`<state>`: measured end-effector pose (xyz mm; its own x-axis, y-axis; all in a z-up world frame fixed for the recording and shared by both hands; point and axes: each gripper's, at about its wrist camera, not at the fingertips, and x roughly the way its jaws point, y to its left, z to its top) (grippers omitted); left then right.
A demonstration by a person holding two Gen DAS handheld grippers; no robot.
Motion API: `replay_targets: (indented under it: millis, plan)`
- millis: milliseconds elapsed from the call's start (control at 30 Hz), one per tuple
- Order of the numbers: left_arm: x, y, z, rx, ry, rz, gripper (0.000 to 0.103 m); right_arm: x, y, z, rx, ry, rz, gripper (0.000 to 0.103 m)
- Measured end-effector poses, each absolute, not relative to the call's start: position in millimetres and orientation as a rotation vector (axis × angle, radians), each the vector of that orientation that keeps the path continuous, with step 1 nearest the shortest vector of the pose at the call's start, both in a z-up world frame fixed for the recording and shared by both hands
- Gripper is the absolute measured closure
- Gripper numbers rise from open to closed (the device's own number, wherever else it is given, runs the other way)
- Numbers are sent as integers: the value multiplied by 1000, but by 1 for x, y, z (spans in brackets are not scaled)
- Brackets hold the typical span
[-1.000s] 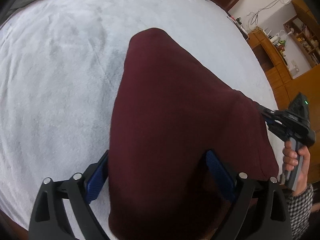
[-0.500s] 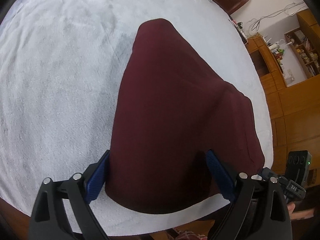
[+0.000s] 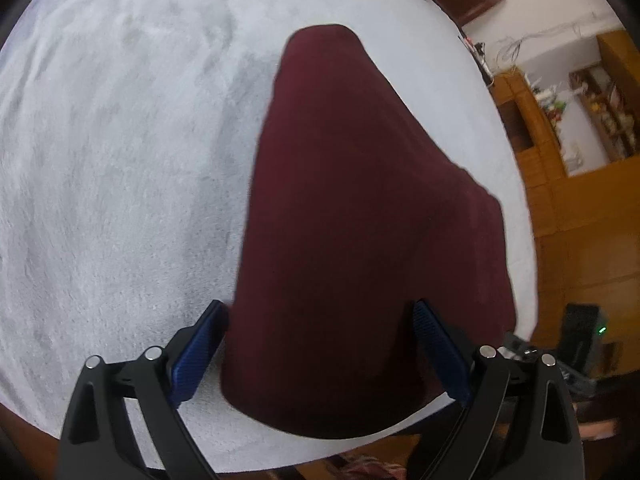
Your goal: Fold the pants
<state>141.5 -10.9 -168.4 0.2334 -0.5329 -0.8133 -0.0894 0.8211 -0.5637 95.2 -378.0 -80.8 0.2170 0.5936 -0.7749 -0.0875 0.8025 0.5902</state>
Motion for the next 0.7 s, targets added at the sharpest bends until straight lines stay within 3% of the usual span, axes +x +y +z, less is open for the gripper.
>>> replay_targets:
  millis: [200,233,267,300,367,433,533,700]
  plan:
    - [155,1,-185,-706,1356,-388,10,95,-383,-84,512,1283,505,90]
    - [157,-1,-184,-701,1353,-402,26,96,-385,-84,520,1284,505,90]
    - [158,-3,-183,-699,1353,-414,34,95,-387,-84,528,1283,507,90]
    - [156,-4,-181,-693,1349,-404,36,94,-390,-82,532,1281,512,90]
    - [154,-7,-173,-671,1332,-401,54,95,-395,-73,566,1263,536,90]
    - [148,-4,-162,-702,1294,-409,59,95,-395,-62,565,1249,557,90]
    - [141,-1,-151,-726,1260,-417,61,96,-389,-53,483,1255,522,91]
    - [140,-7,-187,-675,1308,-370,56,98,-393,-103,533,1401,475,90]
